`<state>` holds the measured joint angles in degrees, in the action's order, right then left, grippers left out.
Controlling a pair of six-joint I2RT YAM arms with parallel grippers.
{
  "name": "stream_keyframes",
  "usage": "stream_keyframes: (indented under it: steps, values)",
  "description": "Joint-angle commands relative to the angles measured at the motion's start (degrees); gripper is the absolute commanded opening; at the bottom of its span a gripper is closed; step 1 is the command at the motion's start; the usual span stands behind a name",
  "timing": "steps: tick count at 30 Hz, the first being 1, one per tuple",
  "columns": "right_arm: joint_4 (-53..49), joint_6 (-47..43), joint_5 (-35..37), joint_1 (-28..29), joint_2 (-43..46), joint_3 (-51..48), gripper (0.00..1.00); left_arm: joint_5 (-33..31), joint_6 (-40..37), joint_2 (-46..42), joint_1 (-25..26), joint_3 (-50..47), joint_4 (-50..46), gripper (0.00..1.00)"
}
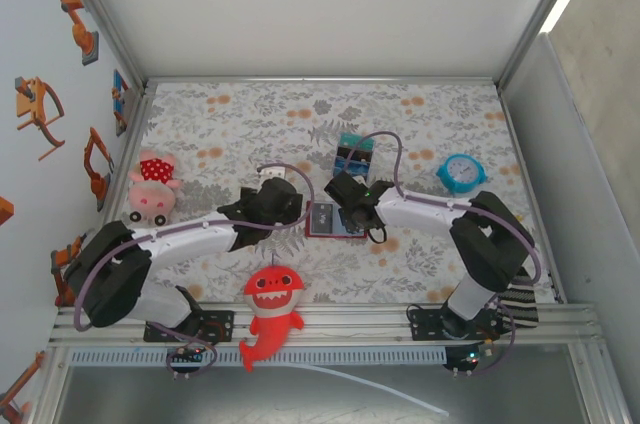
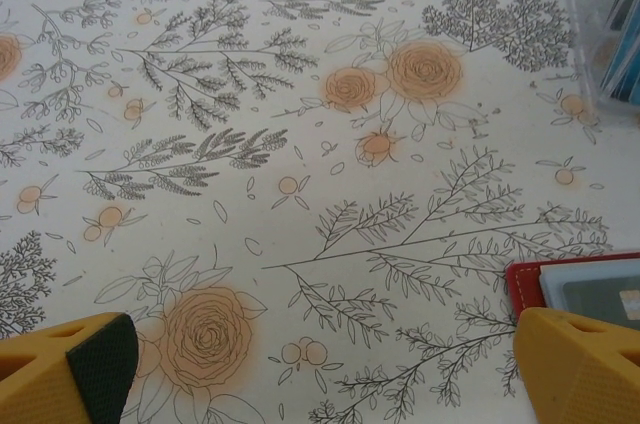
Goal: Take the credit cards out of the card holder
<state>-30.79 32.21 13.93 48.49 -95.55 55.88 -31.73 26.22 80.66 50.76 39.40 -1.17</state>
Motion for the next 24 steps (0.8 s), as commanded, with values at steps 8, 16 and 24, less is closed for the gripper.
stream_keyframes:
  steps: [8,16,24]
  values:
    - [1.1,0.1,-1.2,-2.3,-2.7,-1.1,0.32,2.0,-0.7,3.1,0.8,0.0,1.2,0.97]
    - [1.1,0.0,-2.5,-3.8,-3.5,-0.6,0.31,3.5,-0.8,5.1,1.0,0.6,0.6,0.97]
    - [-1.3,2.0,-3.5,-3.8,0.9,0.7,0.26,4.9,-1.1,6.8,1.7,0.9,0.0,0.97]
